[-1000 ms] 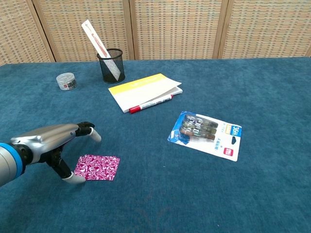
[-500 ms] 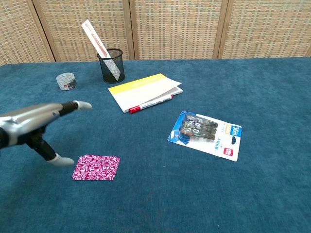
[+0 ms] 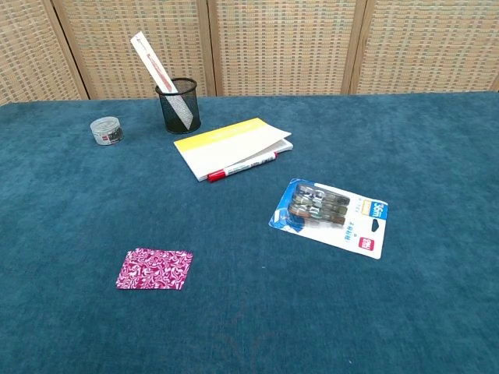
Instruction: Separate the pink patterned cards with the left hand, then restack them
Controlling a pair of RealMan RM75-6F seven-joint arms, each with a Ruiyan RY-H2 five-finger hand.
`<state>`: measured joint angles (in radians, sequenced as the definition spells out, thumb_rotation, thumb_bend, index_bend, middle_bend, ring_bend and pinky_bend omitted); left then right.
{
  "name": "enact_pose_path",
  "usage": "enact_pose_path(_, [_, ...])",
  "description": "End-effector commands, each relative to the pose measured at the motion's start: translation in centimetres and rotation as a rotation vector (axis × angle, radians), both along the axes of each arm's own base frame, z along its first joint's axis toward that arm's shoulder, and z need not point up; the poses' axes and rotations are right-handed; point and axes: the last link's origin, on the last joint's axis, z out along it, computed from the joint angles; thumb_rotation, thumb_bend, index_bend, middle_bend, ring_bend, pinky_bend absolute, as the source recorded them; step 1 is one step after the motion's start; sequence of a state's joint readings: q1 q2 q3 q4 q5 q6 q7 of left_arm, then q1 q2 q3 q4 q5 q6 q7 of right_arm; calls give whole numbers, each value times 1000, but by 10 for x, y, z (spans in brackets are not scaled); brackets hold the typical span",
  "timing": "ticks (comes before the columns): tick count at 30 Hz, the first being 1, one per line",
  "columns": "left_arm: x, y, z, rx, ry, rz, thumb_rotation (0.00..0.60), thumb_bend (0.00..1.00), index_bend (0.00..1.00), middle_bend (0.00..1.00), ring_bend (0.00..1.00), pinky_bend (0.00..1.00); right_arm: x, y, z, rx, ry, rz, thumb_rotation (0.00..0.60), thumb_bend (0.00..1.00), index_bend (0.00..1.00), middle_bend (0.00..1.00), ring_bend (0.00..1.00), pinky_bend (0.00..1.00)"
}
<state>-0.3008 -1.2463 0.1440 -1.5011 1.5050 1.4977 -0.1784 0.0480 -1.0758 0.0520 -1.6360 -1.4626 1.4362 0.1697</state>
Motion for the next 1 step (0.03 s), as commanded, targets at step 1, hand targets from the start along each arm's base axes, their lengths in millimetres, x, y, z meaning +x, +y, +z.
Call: enact_pose_path(1, [-32,-36,33,28,78,77,600,0,0,0,0,0,0,0,0,-6,7,2,600,131,0,0,0,0])
